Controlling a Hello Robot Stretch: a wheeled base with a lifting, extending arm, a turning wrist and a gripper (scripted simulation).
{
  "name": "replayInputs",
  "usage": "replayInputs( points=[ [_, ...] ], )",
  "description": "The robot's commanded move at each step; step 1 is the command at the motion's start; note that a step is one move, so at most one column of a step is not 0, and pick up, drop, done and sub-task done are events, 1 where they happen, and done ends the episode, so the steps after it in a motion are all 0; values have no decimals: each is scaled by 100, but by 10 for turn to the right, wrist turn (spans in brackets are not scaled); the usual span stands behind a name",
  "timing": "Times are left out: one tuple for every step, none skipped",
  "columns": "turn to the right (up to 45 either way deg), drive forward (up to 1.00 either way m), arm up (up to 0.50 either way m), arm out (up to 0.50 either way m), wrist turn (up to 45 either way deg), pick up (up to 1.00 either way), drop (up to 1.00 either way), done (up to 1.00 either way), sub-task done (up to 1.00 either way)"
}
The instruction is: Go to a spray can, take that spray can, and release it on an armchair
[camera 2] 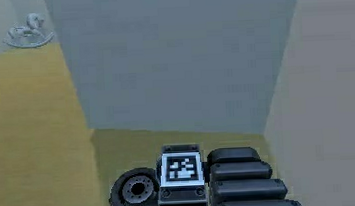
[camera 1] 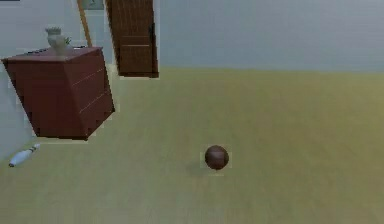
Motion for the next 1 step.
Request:
replayInputs(
  points=[
    [60, 0, 0, 0, 0, 0, 0, 0, 0]
  ],
)
